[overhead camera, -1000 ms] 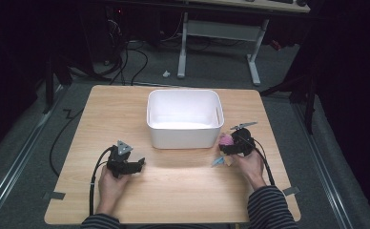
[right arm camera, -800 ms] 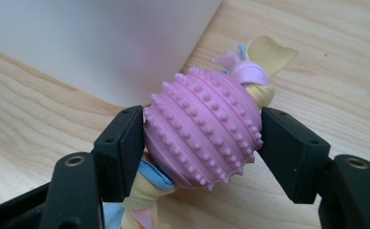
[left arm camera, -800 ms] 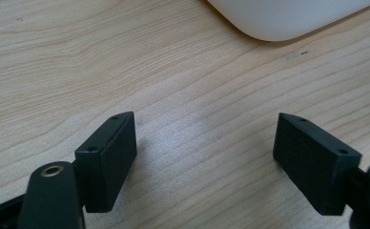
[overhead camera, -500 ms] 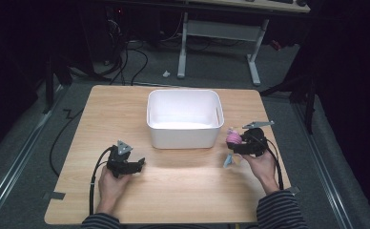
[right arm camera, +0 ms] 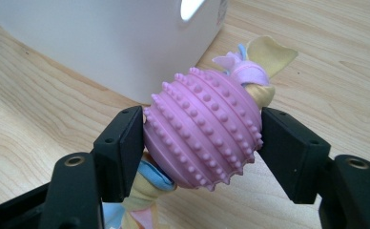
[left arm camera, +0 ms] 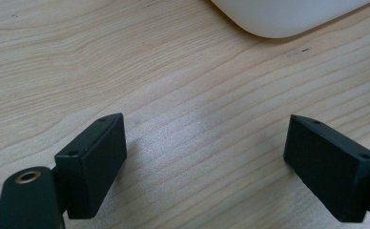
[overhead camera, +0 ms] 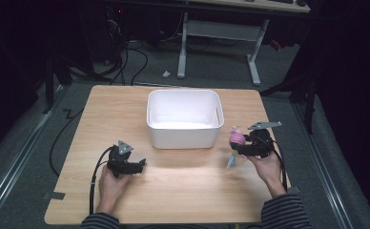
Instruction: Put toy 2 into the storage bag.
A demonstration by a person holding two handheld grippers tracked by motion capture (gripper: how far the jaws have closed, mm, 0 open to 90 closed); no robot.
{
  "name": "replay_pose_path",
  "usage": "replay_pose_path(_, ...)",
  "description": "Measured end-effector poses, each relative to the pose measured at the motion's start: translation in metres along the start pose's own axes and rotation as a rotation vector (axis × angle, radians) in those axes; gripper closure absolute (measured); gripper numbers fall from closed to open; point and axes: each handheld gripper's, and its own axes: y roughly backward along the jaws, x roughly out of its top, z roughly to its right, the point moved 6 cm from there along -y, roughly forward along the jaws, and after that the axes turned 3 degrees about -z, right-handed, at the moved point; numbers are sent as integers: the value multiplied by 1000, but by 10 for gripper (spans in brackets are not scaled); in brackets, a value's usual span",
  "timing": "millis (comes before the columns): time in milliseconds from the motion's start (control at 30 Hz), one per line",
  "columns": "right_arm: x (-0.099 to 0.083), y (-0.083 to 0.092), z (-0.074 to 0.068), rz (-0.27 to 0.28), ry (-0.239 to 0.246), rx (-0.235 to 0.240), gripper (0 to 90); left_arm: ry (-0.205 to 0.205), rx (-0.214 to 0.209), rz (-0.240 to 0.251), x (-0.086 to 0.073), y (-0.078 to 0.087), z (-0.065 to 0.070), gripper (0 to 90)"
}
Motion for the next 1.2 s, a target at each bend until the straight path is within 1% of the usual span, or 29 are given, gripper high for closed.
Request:
replay_pose_path(133,1,6,0,11,4,2,342,0,0,0,0,0,0,144)
replay_pose_path(233,4,12,2,31,-7,9,341,0,0,0,0,0,0,144)
replay_pose_path(300,4,14,3,30,-13,10,341,1,0,0,0,0,0,144)
replay_pose_path(433,5,18,2,30,-8,3,341,1,0,0,0,0,0,143)
replay_pose_path(467,9,23,2,42,-4,5,341,1,0,0,0,0,0,144)
replay_pose_path(500,9,23,2,42,-4,5,341,1,0,0,0,0,0,143)
replay_pose_path(567,17,31,0,67,7,13,341,1,-1,0,0,0,0,143)
replay_pose_path(600,17,31,0,67,7,13,341,1,-1,0,0,0,0,143)
replay_pose_path(633,23,37,-3,84,26,10,341,1,-1,0,0,0,0,143)
replay_pose_path(700,25,40,-4,86,29,8,341,1,-1,0,0,0,0,143)
replay_pose_path(767,32,45,-6,103,48,4,341,2,-1,0,0,0,0,143)
replay_pose_path(800,37,48,-7,112,49,11,341,2,-1,0,0,0,0,144)
replay_pose_path(833,37,48,-7,112,49,11,341,2,-1,0,0,0,0,144)
replay_pose_path(900,44,51,-9,123,52,12,341,2,0,2,0,0,0,144)
replay_pose_path(933,51,52,-12,129,57,21,341,2,0,2,0,0,0,144)
replay_pose_path(967,51,52,-12,129,57,21,341,2,0,2,0,0,0,145)
replay_pose_path(1000,59,54,-17,130,74,20,341,4,-2,2,0,0,0,148)
replay_pose_path(1100,71,57,-25,149,110,20,341,4,-3,2,0,0,0,149)
replay_pose_path(1133,71,57,-25,149,110,20,341,4,-3,2,0,0,0,149)
replay_pose_path(1200,80,57,-29,160,119,29,341,4,-2,2,0,0,0,149)
